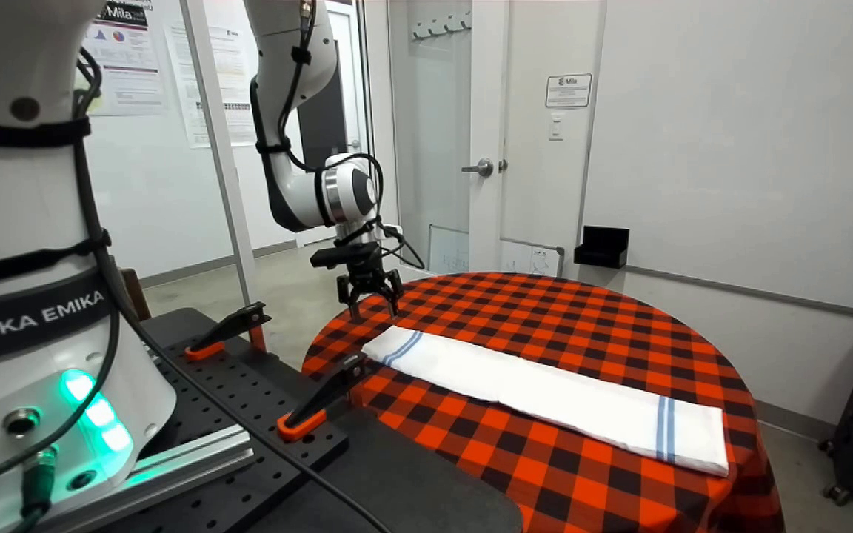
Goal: Fold the towel three times over.
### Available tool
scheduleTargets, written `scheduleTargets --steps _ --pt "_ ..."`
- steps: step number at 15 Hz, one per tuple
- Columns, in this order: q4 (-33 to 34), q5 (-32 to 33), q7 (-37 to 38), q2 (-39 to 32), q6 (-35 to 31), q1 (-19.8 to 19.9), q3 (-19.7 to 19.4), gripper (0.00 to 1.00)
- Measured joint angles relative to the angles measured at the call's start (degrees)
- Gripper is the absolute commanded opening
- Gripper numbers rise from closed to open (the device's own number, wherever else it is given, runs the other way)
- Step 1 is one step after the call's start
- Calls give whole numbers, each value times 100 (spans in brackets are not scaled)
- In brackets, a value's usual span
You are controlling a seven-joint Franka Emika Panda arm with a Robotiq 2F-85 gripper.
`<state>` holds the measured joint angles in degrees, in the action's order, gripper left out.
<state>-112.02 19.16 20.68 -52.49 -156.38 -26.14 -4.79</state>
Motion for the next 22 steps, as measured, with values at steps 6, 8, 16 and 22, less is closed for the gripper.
scheduleTargets --steps 6,8,16,22 --pt "219 -180 0 -376 -478 -2 -68 100" --pt "318 -230 0 -477 -541 -8 -92 100" --pt "480 -273 1 -820 -918 -274 -174 100" --pt "534 -300 4 -1159 -1435 -839 -764 100"
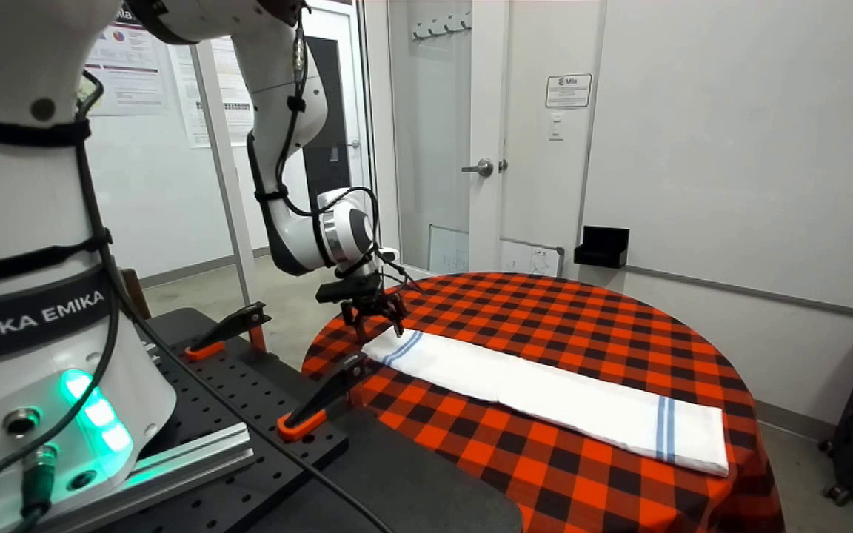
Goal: Fold the towel three times over.
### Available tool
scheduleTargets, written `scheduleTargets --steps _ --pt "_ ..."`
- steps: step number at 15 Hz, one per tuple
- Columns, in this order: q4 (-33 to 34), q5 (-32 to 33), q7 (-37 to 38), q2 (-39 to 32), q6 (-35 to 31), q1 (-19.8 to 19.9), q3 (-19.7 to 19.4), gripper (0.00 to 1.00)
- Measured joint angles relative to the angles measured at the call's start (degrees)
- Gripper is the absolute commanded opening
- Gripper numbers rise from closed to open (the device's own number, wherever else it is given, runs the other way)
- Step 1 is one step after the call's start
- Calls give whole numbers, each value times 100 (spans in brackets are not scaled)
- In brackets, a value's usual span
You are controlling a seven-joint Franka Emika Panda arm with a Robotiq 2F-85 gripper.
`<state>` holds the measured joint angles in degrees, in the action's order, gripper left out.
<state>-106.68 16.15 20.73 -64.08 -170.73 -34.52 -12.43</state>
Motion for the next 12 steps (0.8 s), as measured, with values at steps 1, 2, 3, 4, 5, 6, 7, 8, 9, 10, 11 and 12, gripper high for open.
scheduleTargets --steps 1,2,3,4,5,6,7,8,9,10,11,12 --pt "14 -29 0 -76 -77 -112 -118 100" --pt "28 -73 0 -146 -136 -216 -222 90" --pt "42 -129 0 -214 -175 -319 -318 72" --pt "52 -178 0 -275 -201 -417 -403 66" --pt "67 -238 0 -323 -221 -509 -476 56" --pt "80 -291 0 -361 -228 -586 -532 50" --pt "92 -341 0 -388 -228 -655 -579 43" --pt "99 -379 0 -402 -229 -714 -619 34" --pt "100 -409 0 -404 -229 -771 -658 27" --pt "103 -441 0 -402 -229 -826 -702 19" --pt "106 -468 0 -397 -229 -878 -746 12" --pt "106 -487 0 -377 -229 -925 -793 4"
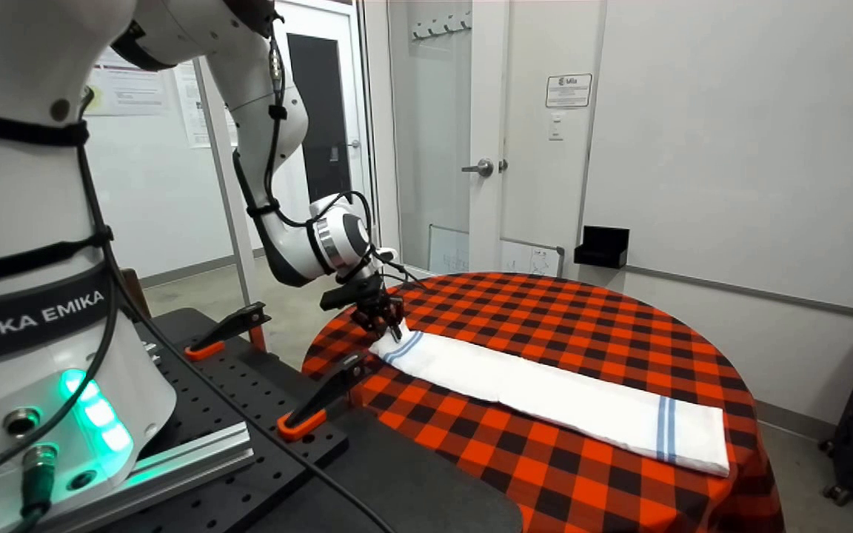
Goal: Fold the towel three times over.
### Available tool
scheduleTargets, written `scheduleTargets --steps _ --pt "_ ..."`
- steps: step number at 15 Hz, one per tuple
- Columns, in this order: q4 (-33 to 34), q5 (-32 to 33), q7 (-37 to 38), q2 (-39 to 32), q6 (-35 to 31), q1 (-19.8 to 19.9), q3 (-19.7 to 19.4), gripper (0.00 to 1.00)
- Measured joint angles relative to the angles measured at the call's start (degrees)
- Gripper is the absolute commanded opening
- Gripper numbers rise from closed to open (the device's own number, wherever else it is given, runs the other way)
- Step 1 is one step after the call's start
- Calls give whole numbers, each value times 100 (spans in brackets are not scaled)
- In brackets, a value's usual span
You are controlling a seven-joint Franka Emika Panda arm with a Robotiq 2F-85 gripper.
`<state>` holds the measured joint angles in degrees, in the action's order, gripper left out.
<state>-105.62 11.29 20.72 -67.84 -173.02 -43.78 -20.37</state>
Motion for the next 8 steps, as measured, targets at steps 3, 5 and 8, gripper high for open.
scheduleTargets --steps 3,5,8 --pt "-13 -10 -50 136 0 -111 -179 0" --pt "-52 -10 -230 331 17 -116 -296 1" --pt "-169 39 -825 778 140 107 -288 2"
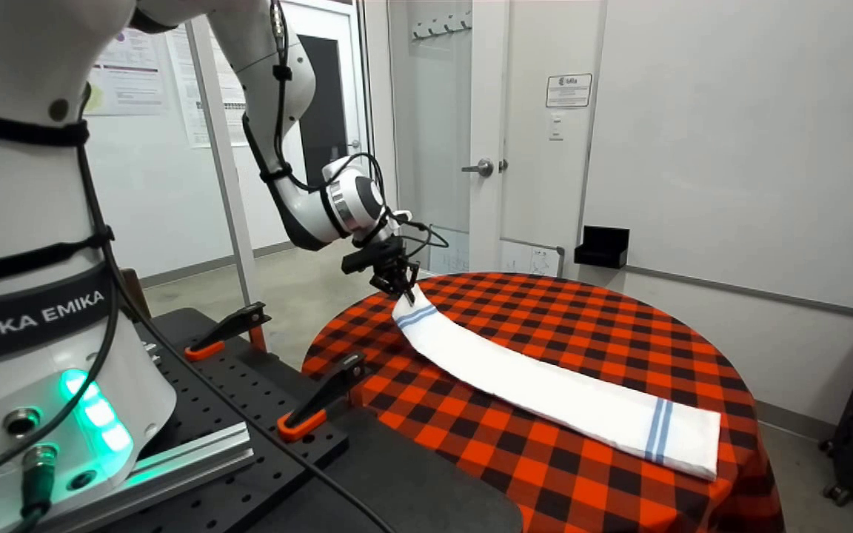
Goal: Fold the towel three times over.
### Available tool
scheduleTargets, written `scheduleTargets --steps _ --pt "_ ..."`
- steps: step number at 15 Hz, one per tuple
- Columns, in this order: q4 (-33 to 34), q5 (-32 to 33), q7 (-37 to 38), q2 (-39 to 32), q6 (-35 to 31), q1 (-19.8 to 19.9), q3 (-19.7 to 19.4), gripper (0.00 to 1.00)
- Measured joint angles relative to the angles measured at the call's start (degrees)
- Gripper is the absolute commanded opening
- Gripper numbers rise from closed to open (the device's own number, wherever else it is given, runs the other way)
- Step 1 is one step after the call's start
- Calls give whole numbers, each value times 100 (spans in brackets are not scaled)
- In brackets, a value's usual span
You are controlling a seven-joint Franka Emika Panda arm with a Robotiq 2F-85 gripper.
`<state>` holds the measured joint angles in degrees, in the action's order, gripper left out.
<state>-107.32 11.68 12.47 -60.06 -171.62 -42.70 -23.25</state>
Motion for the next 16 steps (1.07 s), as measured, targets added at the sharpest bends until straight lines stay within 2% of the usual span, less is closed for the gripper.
scheduleTargets --steps 4,10,12,16 --pt "-313 267 -965 809 333 704 287 2" --pt "-1108 935 -2026 2295 978 2005 983 2" --pt "-1435 1167 -2207 2852 1180 2281 1092 2" --pt "-2073 1630 -2098 4010 1401 2547 1103 2"
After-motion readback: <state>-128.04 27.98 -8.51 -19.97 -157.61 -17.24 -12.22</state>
